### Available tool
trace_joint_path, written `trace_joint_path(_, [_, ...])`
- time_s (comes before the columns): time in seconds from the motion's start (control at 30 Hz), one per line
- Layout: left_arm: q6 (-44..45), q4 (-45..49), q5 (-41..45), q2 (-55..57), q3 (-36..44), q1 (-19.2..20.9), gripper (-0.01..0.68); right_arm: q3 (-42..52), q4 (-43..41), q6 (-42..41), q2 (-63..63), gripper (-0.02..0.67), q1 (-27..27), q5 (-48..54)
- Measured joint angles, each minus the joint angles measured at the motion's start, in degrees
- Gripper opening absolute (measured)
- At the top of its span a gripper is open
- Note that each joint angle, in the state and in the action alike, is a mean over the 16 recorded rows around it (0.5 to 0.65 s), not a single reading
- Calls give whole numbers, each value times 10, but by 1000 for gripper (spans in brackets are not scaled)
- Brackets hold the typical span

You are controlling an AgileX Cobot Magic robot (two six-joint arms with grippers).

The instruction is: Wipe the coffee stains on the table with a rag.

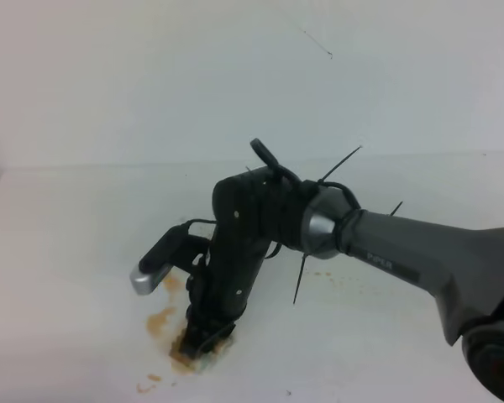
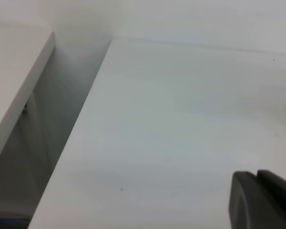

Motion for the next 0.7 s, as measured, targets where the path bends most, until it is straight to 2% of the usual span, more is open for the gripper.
trace_joint_path(0.37, [0,0,0,0,0,0,1,0,-20,26,7,4,43,-58])
trace_joint_path(0.7, [0,0,0,0,0,0,1,-24,-67,63,23,4,19,-105])
